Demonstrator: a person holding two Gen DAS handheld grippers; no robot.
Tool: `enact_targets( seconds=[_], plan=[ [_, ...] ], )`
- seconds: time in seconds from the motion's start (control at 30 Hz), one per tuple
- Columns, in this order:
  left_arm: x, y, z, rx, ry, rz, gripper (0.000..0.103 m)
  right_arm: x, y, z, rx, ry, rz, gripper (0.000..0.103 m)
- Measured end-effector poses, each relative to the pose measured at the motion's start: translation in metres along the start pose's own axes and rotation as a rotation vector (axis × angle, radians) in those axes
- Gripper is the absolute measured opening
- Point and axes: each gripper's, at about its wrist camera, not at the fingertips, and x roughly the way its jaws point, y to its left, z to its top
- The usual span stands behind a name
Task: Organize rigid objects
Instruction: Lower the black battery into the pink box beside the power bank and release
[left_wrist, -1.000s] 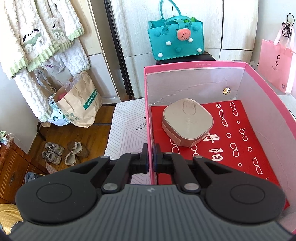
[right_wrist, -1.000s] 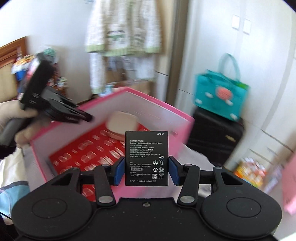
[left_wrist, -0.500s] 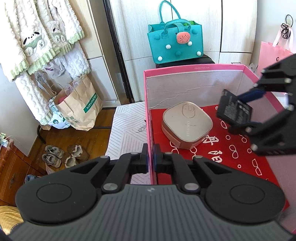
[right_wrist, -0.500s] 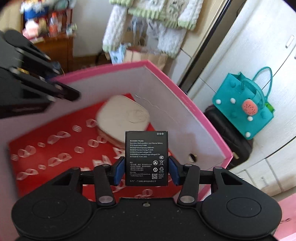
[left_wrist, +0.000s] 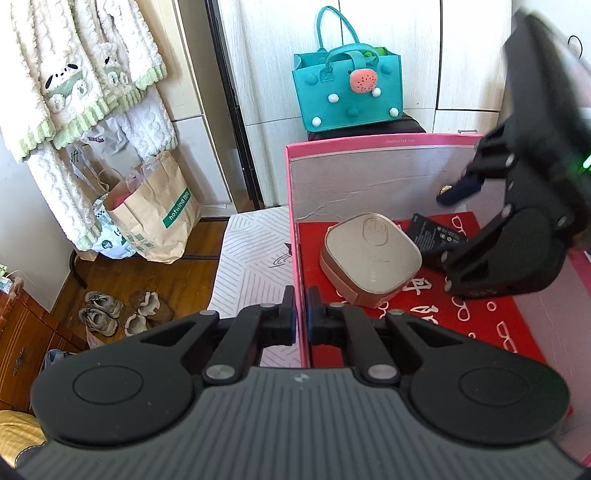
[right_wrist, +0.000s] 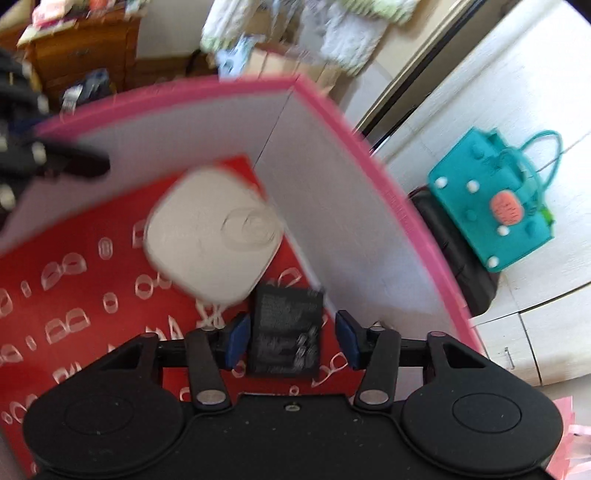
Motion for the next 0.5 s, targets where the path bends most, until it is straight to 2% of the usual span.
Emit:
enact_targets(
  seconds=[0.2,0.27,0.4,0.5],
  plan=[
    [0.000,0.005,0.001,-0.007,0.001,-0.006,0.005,-0.055,-0.018,-0.024,0.185,-0.162,0.029,0.063],
    [0.001,0.005,0.001,-0.009,0.003,-0.008,0.005,-0.078,-0.025,-0.041,0.268,-0.232,0.057,0.067],
    [0.002,0.006,0.002,-0.011,0.011,-0.011,0.005,-0.113,-0.042,-0.086,0.474,-0.354,0.141,0.068],
    [0.003,0.005,0.003,0.003,0.012,0.000,0.005,-0.128,-0.053,-0.119,0.576,-0.406,0.186,0.071]
  ],
)
